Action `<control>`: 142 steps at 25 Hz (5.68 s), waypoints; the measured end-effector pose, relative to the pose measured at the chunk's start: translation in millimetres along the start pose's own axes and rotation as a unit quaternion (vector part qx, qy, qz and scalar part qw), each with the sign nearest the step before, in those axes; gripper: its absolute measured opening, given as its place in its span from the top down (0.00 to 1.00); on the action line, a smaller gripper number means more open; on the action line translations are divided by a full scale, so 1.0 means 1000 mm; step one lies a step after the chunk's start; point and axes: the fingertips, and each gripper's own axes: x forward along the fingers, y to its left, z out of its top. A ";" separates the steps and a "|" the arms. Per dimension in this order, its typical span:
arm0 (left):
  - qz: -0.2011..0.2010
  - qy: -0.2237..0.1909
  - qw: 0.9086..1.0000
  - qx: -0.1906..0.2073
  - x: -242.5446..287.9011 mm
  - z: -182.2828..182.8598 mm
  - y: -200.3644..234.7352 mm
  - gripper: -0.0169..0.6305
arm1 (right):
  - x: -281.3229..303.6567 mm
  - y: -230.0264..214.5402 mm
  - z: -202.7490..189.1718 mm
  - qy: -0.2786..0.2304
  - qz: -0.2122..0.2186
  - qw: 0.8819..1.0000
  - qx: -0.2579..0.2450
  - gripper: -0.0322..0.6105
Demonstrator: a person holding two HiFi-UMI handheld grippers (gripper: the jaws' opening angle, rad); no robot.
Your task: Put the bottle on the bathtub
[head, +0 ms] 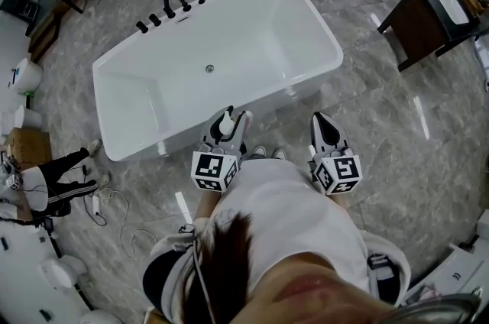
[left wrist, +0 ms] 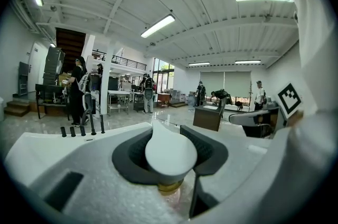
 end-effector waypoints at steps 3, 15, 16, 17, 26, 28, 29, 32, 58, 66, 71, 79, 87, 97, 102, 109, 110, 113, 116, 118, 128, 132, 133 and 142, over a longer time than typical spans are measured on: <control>0.001 -0.003 1.000 0.004 0.001 -0.001 0.015 0.76 | 0.010 0.007 0.003 -0.002 -0.002 1.000 0.000 0.93; -0.004 -0.003 1.000 0.022 0.010 -0.020 0.039 0.76 | 0.019 0.000 0.010 0.001 -0.014 1.000 -0.007 0.93; -0.004 0.000 1.000 0.021 0.012 -0.022 0.038 0.76 | 0.019 -0.003 0.008 0.005 -0.016 1.000 -0.006 0.93; -0.006 0.001 1.000 0.020 0.014 -0.023 0.038 0.76 | 0.018 -0.005 0.006 0.008 -0.018 1.000 -0.005 0.93; -0.021 0.022 0.999 0.019 0.031 -0.039 0.038 0.76 | 0.019 -0.009 -0.009 0.034 -0.023 0.999 0.009 0.93; -0.029 0.031 0.999 0.018 0.035 -0.047 0.033 0.76 | 0.015 -0.014 -0.016 0.045 -0.029 0.998 0.013 0.93; -0.034 0.035 0.999 0.015 0.037 -0.050 0.030 0.76 | 0.011 -0.015 -0.019 0.051 -0.033 0.998 0.015 0.93; -0.046 0.044 0.998 0.011 0.040 -0.059 0.029 0.76 | 0.010 -0.013 -0.027 0.061 -0.039 0.997 0.020 0.93; -0.195 0.130 0.971 0.047 0.104 -0.196 -0.010 0.76 | 0.022 -0.008 -0.149 0.143 -0.070 0.982 0.103 0.93; -0.220 0.164 0.961 0.045 0.126 -0.269 -0.013 0.76 | 0.026 -0.008 -0.204 0.175 -0.082 0.973 0.127 0.93; -0.240 0.177 0.953 0.064 0.145 -0.322 -0.014 0.76 | 0.025 -0.006 -0.233 0.191 -0.092 0.967 0.141 0.93; -0.244 0.203 0.946 0.062 0.179 -0.408 -0.012 0.76 | 0.021 -0.010 -0.273 0.213 -0.113 0.958 0.155 0.93; -0.241 0.246 0.936 0.067 0.205 -0.487 -0.010 0.76 | 0.023 -0.011 -0.300 0.236 -0.126 0.951 0.155 0.93; -0.226 0.304 0.924 0.051 0.227 -0.588 -0.006 0.76 | 0.027 -0.026 -0.334 0.260 -0.150 0.939 0.170 0.93; -0.219 0.331 0.917 0.048 0.242 -0.631 -0.006 0.76 | 0.031 -0.035 -0.350 0.269 -0.159 0.933 0.180 0.93; -0.197 0.353 0.914 0.033 0.259 -0.672 -0.004 0.76 | 0.032 -0.054 -0.366 0.279 -0.171 0.927 0.184 0.93; -0.195 0.355 0.914 0.033 0.261 -0.678 -0.004 0.76 | 0.032 -0.057 -0.368 0.280 -0.174 0.926 0.183 0.93; -0.190 0.364 0.911 0.035 0.268 -0.698 -0.005 0.76 | 0.031 -0.069 -0.373 0.280 -0.183 0.926 0.177 0.93; -0.179 0.374 0.910 0.031 0.274 -0.718 -0.005 0.76 | 0.031 -0.080 -0.377 0.279 -0.192 0.925 0.171 0.93; -0.173 0.379 0.909 0.028 0.279 -0.730 -0.005 0.76 | 0.030 -0.085 -0.382 0.281 -0.195 0.924 0.170 0.93; -0.160 0.386 0.908 0.026 0.291 -0.766 -0.011 0.76 | 0.028 -0.103 -0.399 0.282 -0.200 0.924 0.164 0.93; -0.165 0.389 0.906 0.031 0.294 -0.777 -0.016 0.76 | 0.027 -0.110 -0.404 0.284 -0.203 0.923 0.164 0.93; -0.165 0.389 0.906 0.031 0.294 -0.778 -0.016 0.76 | 0.026 -0.110 -0.404 0.284 -0.203 0.923 0.164 0.93; -0.166 0.395 0.903 0.044 0.289 -0.789 -0.016 0.76 | 0.027 -0.103 -0.410 0.289 -0.202 0.920 0.170 0.93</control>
